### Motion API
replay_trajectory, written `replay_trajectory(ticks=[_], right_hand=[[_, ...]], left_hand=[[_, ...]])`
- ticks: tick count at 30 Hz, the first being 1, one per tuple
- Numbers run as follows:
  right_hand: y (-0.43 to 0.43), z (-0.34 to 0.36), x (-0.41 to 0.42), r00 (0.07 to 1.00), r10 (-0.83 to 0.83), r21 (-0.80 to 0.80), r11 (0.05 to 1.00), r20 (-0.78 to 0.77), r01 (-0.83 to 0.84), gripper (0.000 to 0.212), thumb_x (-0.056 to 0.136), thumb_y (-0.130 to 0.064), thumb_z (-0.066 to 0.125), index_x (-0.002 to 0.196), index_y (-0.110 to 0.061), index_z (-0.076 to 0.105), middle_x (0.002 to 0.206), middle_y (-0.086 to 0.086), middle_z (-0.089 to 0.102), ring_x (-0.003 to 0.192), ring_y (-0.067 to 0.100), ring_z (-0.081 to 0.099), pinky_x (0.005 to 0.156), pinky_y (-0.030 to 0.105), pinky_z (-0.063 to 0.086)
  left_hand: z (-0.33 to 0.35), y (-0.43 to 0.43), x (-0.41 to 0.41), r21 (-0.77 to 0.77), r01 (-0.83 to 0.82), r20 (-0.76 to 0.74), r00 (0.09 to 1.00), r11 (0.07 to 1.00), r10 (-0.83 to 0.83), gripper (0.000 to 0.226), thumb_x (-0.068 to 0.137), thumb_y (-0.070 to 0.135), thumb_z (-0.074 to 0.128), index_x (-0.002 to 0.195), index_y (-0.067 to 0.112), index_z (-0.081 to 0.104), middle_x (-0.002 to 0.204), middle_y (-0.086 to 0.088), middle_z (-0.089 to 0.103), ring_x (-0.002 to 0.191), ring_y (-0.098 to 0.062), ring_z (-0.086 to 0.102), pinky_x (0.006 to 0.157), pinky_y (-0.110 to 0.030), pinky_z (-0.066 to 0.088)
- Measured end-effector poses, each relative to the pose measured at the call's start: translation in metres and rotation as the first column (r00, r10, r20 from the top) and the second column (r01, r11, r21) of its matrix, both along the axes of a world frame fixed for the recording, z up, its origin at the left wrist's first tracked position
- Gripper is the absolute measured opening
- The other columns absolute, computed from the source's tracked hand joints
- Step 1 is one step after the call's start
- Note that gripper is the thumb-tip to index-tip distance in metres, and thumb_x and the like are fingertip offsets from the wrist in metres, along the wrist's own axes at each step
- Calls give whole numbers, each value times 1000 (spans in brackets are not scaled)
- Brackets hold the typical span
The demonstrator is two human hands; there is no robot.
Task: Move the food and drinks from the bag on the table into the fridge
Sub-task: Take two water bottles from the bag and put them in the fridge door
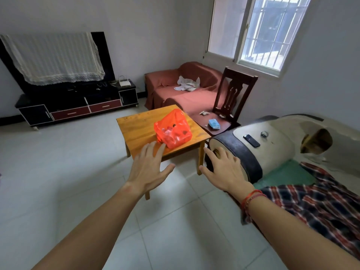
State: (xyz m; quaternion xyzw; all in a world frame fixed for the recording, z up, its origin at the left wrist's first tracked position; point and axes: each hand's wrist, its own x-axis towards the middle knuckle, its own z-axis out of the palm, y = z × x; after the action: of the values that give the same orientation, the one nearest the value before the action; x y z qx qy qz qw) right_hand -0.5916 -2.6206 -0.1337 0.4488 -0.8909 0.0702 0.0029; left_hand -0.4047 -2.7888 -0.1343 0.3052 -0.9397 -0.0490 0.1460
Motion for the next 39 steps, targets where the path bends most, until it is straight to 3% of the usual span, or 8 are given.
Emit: replay_trajectory(ticks=[4,13,20,24,30,35,39], right_hand=[[-42,-3,-55,1000,13,21,1000,0,-13,69,96,-61,44,156,-36,22,159,11,28,140,34,33,111,54,29],[-136,-21,-139,998,62,77,995,32,-64,71,96,-64,40,158,-37,17,159,11,28,144,33,29,113,52,28],[-222,-43,-194,997,73,114,991,26,-75,71,96,-65,41,157,-39,16,162,13,24,144,35,28,113,52,28],[-282,-58,-232,997,74,147,986,28,-77,71,96,-65,42,156,-41,14,160,15,27,141,36,32,111,53,30],[-372,-70,-283,994,85,192,977,64,-96,67,95,-65,42,154,-39,22,156,14,32,139,36,35,109,53,32],[-426,-85,-312,990,90,237,965,109,-114,70,96,-65,41,156,-37,19,158,15,28,142,36,32,110,52,31],[-461,-95,-329,985,99,272,953,139,-134,73,96,-64,41,159,-35,15,160,18,25,145,36,27,114,53,27]], left_hand=[[-2,-38,-53,25,-23,12,1000,999,22,80,86,70,32,151,24,26,155,-8,27,143,-27,24,109,-47,33],[-18,-127,-135,28,-74,56,996,997,73,91,78,76,17,152,23,26,156,-10,27,144,-28,23,112,-49,31],[-50,-213,-198,28,-50,48,998,998,48,84,84,71,39,148,17,36,150,-16,38,137,-35,35,104,-49,39],[-71,-272,-237,85,-56,43,998,995,53,80,87,67,47,151,20,31,152,-15,33,139,-33,31,109,-48,35],[-88,-357,-287,156,-72,71,996,985,62,89,78,73,29,147,18,40,149,-17,39,136,-34,36,108,-45,37],[-102,-405,-315,205,-89,99,993,975,70,90,78,74,27,149,19,37,152,-16,35,139,-32,32,109,-45,35],[-115,-436,-329,257,-111,114,990,960,85,82,84,68,40,150,21,33,154,-14,31,141,-31,27,111,-46,33]])
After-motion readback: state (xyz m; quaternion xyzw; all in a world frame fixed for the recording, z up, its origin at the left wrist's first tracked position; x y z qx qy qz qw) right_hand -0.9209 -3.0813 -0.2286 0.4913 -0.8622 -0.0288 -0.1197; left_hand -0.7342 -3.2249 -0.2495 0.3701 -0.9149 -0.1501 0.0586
